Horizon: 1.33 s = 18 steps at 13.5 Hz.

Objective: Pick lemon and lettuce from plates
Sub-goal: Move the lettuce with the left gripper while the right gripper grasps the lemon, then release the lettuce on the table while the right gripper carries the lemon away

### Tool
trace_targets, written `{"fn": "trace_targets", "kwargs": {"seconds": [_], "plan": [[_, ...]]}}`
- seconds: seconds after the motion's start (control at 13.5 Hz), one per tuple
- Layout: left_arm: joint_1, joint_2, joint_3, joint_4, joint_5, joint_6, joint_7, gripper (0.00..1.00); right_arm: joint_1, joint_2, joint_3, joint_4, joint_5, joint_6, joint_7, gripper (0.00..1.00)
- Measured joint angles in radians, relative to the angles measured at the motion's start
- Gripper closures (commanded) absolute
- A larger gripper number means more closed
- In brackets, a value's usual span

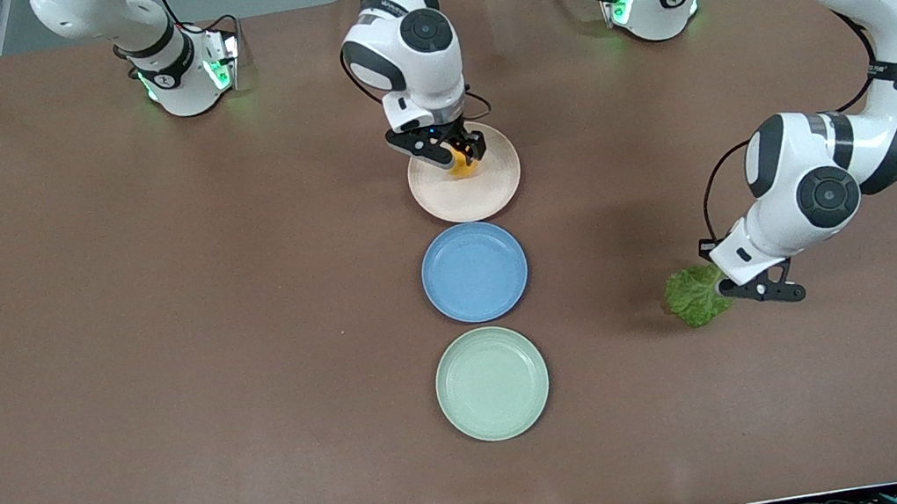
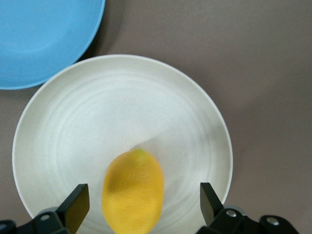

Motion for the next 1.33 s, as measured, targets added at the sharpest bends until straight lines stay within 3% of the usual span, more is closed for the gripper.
{"fn": "trace_targets", "kwargs": {"seconds": [0.07, 0.15, 0.3, 0.44, 0.52, 0.59, 0.66, 0.74, 1.03, 1.33], "plan": [[0.017, -0.008, 0.0, -0.02, 0.0, 0.003, 0.0, 0.74, 0.007, 0.02, 0.0, 0.016, -0.008, 0.0, 0.016, 0.0], [0.027, -0.013, 0.0, -0.034, 0.0, 0.003, 0.0, 0.56, 0.014, 0.038, -0.001, 0.029, -0.019, 0.001, 0.034, 0.01], [0.031, -0.018, -0.002, -0.044, 0.0, 0.005, 0.001, 0.0, 0.027, 0.067, -0.001, 0.049, -0.035, 0.014, 0.067, 0.06], [0.03, -0.028, -0.008, -0.039, 0.0, 0.014, 0.0, 0.0, 0.037, 0.087, -0.002, 0.055, -0.036, 0.031, 0.076, 0.13], [0.029, -0.038, -0.01, -0.029, -0.001, 0.018, -0.001, 0.0, 0.039, 0.094, -0.002, 0.056, -0.036, 0.038, 0.078, 0.25], [0.028, -0.049, -0.011, -0.008, -0.002, 0.019, -0.004, 0.0, 0.04, 0.099, -0.003, 0.057, -0.037, 0.042, 0.079, 0.43], [0.028, -0.062, -0.011, 0.023, -0.006, 0.008, -0.006, 0.0, 0.041, 0.103, -0.003, 0.057, -0.038, 0.043, 0.079, 0.75], [0.028, -0.073, -0.012, 0.07, -0.018, -0.033, -0.008, 0.0, 0.043, 0.105, -0.003, 0.058, -0.04, 0.044, 0.079, 0.96], [0.033, -0.124, -0.009, 0.26, -0.067, -0.246, -0.022, 0.0, 0.031, 0.1, -0.025, 0.076, -0.049, 0.015, 0.025, 0.98], [0.064, -0.219, -0.005, 0.379, -0.068, -0.448, -0.037, 0.0, -0.16, -0.012, -0.045, 0.08, -0.049, -0.098, -0.35, 0.98]]}}
